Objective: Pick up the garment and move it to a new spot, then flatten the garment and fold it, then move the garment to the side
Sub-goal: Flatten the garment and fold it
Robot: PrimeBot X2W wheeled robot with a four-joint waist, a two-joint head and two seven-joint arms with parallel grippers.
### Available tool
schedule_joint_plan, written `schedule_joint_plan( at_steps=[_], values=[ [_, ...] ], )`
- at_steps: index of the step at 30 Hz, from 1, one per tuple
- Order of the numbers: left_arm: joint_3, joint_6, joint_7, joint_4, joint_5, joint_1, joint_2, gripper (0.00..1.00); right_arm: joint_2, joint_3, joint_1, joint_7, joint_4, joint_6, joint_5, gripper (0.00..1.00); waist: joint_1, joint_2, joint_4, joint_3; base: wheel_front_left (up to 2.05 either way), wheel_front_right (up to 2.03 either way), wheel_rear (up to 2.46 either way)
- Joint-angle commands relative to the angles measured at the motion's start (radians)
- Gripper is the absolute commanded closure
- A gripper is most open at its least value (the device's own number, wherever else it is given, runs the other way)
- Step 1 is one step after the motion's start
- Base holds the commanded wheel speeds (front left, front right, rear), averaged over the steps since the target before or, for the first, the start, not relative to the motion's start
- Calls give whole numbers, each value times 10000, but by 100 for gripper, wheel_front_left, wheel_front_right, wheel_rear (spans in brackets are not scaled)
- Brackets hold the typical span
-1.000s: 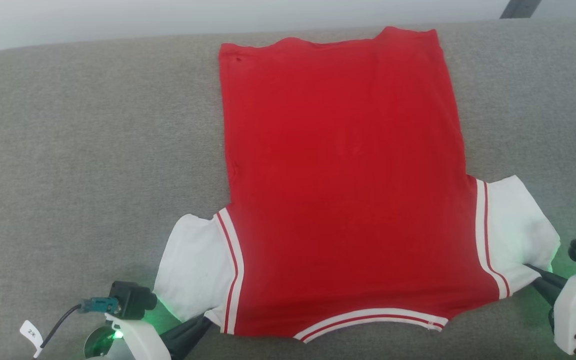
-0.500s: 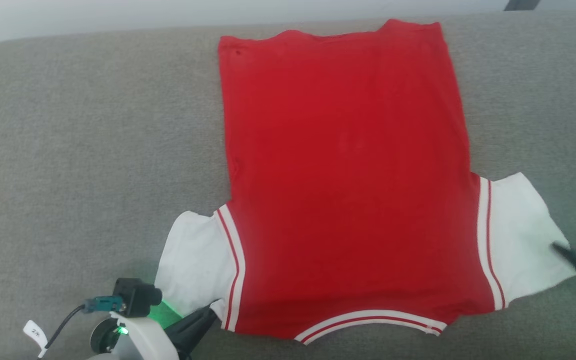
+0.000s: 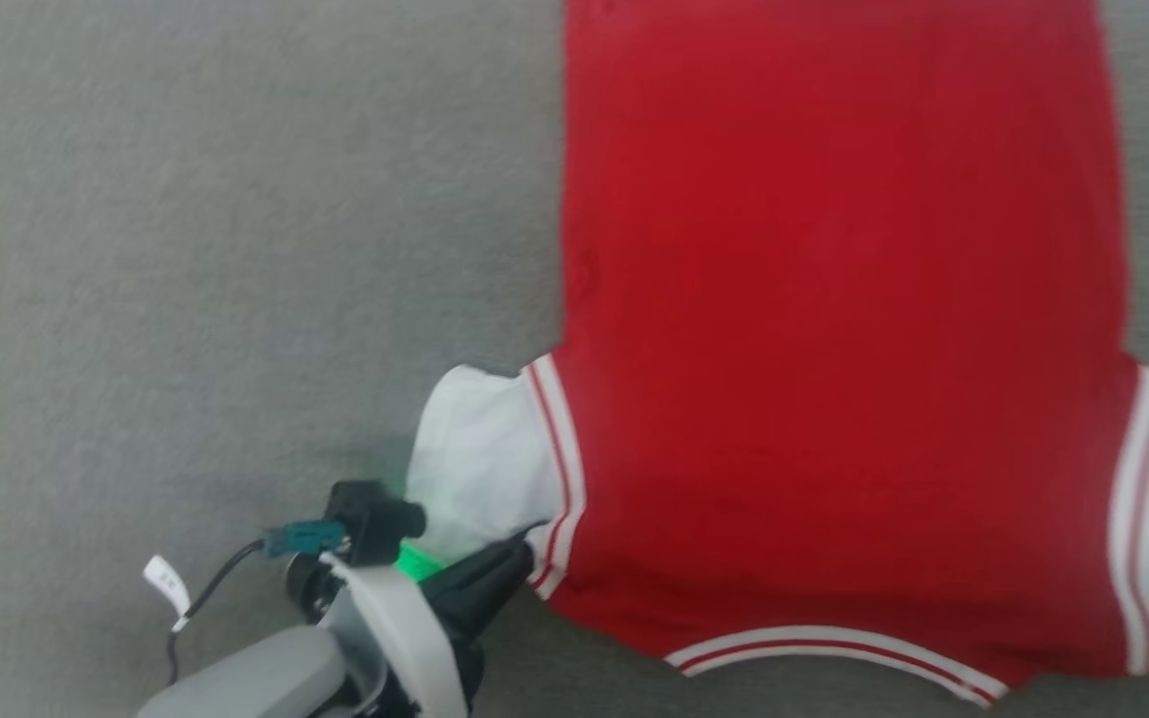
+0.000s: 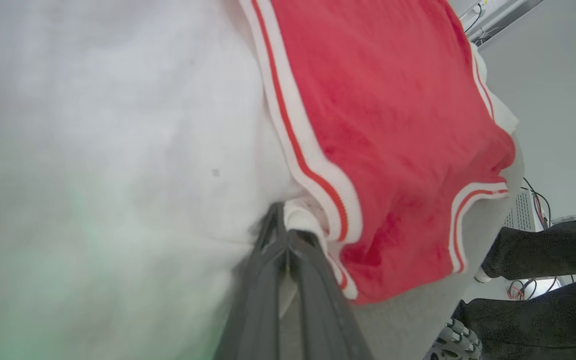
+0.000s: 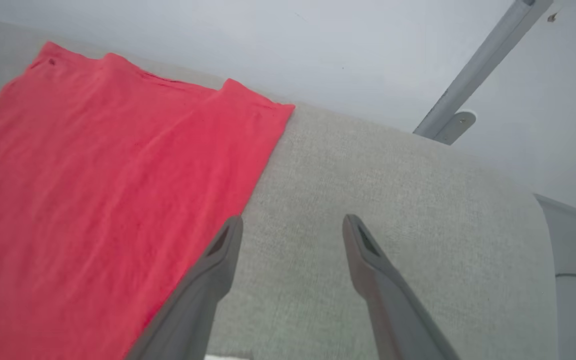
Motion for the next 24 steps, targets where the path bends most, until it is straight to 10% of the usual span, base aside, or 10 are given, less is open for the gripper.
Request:
schedule_joint_plan(
  at_steps=[1,9,24],
  values=[
    [-35,3,64,204,30,-228,-491,100,547,146,-1014,692,570,-13,-603,0,0,-1,809,804,0,0,0],
    [1,11,116,505,392,-548,-1113,100,2061,354,-5067,3912,3627,-15,-2890,0,0,-1,1870,1842,0,0,0],
    [190,69,172,151,729,-968,-1548,100,3392,-266,-7423,5640,7000,-7,-5214,0,0,-1,2562,2847,0,0,0]
  ],
)
